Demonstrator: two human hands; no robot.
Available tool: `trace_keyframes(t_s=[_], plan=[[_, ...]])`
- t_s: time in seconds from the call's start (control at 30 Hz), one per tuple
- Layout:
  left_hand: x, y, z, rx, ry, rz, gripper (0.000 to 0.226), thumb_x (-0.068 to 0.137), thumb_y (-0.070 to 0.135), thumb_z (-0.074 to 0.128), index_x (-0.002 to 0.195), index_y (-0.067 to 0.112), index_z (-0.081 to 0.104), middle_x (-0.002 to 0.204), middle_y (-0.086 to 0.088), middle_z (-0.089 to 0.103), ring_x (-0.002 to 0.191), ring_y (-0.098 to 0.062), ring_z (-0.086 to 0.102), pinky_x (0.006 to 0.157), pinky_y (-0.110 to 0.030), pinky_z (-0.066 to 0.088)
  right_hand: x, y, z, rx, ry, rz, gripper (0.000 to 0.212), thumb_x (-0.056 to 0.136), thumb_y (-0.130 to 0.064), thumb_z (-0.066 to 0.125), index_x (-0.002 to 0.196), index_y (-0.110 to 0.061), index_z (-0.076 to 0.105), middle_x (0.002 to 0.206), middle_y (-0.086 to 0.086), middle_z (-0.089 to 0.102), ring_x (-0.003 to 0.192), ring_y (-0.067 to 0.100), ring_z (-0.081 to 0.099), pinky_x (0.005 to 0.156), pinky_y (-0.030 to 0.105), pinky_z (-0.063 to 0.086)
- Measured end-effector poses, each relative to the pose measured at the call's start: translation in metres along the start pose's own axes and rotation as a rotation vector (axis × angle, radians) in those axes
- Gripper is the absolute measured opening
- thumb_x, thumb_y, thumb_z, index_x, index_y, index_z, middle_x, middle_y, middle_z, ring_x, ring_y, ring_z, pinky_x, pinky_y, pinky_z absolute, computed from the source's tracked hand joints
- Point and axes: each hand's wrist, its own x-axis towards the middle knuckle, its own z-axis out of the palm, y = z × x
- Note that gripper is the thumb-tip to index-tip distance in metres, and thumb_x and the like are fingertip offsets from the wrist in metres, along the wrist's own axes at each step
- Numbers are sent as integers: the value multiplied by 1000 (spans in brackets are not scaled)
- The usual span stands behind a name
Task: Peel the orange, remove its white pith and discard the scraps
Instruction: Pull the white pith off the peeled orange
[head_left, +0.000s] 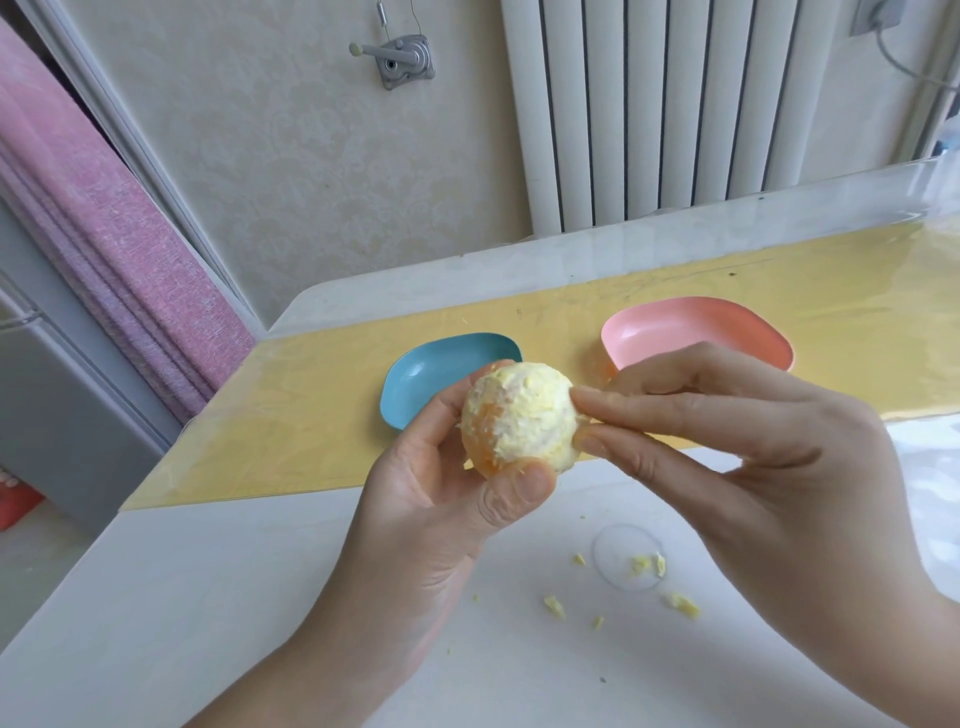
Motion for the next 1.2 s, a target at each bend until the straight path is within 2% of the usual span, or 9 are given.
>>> trace_keyframes(t_s=[0.1,0.17,0.23,0.33,0.47,0.63,0.97,1.07,1.2], plan=[[-1,10,21,201,80,-31,129,29,79,73,129,0,53,134,-36,45,68,9,52,75,-5,47,1,-2,-2,-73,7,-37,10,83,-24,66,89,-20,74,83,-10,67,76,-1,61,65,3,38],[-2,9,11,428,125,-57,92,29,79,73,108,33,66,125,-26,58,79,-3,66,65,-15,53,1,-1,-1,-154,2,-72,9,84,-23,65,84,-19,73,84,-13,64,77,-5,58,66,0,35],[-3,4,-1,377,94,-21,63,45,61,83,102,40,67,114,-8,67,106,-28,64,77,-29,58,0,1,0,-201,-14,-90,9,86,-22,63,82,-16,69,85,-13,62,78,-4,55,70,1,35],[-2,-5,-8,7,43,-25,72,53,36,90,117,16,64,118,-12,65,112,-29,60,101,-39,46,-3,2,3,-232,-47,-114,9,86,-20,60,82,-13,65,83,-10,60,79,-3,53,71,0,34],[3,2,-8,-143,46,-20,62,59,28,87,114,9,66,112,-12,67,104,-24,66,84,-27,53,-7,3,8,-178,-116,-113,12,89,-21,58,88,-13,68,87,-9,60,80,-3,54,73,3,37],[6,7,-10,-197,31,-88,56,60,26,86,109,7,69,116,-14,68,107,-27,65,83,-26,53,-2,10,2,-181,-159,-41,19,90,-30,56,87,-20,72,78,-8,58,70,11,56,60,11,37],[7,4,-18,7,52,-126,46,62,15,77,107,14,70,119,-16,65,116,-35,58,99,-35,47,-3,15,1,-327,-226,7,16,63,-40,73,60,-28,62,65,-19,44,66,6,43,59,9,34],[6,5,-17,141,85,-104,54,55,22,81,107,26,70,112,-8,69,106,-25,65,88,-26,53,-2,16,1,-312,-240,34,19,63,-37,73,67,-30,56,73,-18,49,72,-6,46,64,2,34],[6,5,-15,318,132,-100,57,45,33,84,100,34,69,91,11,71,81,-5,65,69,-13,48,-3,16,-1,-292,-218,17,10,77,-20,68,83,-27,71,74,-19,64,62,-11,51,60,7,41]])
